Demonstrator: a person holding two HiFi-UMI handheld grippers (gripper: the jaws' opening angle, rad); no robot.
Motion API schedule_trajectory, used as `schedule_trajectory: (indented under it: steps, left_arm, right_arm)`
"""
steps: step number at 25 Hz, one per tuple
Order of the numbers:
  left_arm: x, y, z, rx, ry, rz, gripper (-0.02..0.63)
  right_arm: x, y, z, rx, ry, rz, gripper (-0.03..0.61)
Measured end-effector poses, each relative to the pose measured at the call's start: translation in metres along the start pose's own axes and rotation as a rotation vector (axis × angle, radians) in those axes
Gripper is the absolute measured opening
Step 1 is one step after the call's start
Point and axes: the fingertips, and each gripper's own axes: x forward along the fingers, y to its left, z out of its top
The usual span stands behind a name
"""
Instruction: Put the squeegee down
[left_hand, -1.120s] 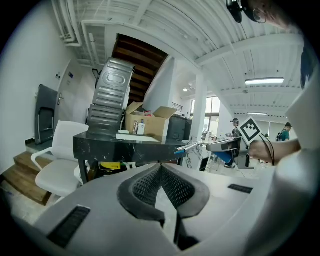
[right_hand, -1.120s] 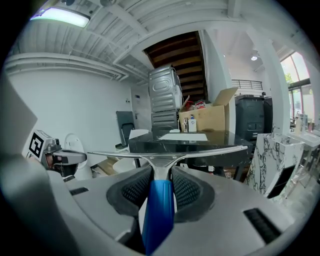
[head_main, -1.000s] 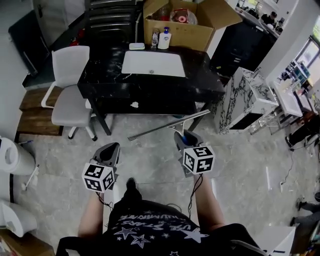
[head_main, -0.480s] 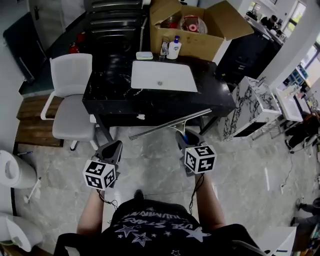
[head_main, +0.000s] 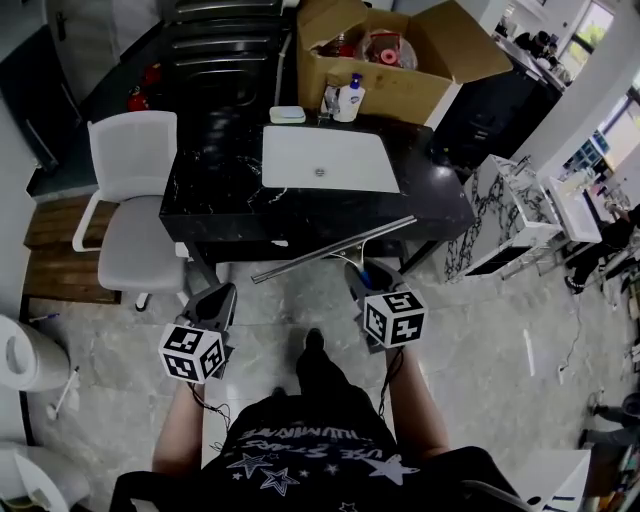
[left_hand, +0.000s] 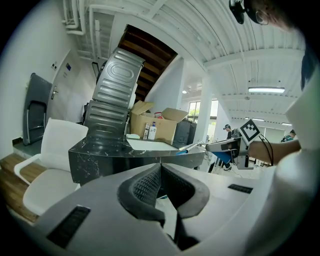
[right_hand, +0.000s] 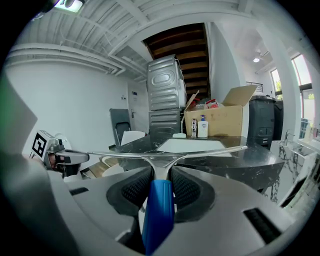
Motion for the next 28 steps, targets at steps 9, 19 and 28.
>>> schedule_trajectory:
  steps: [9,19,28]
  left_arm:
    - [0.048,0.057,0.027,-0.007,-0.015,0.094,0.018]
    - [0.114,0.120,0.066,-0.026,-0.014,0.239,0.018]
    - [0.139,0.173,0.091,-0.061,-0.041,0.394,0.018]
  right_arm:
    - [0.104,-0.020,0.036,-0.004,0.006,0.086,0.140]
    - [0.235,-0.037,0.089,-0.046,0.045,0.243,0.140]
    - [0.329,-0.019,0.136,-0.123,0.055,0.392,0.140]
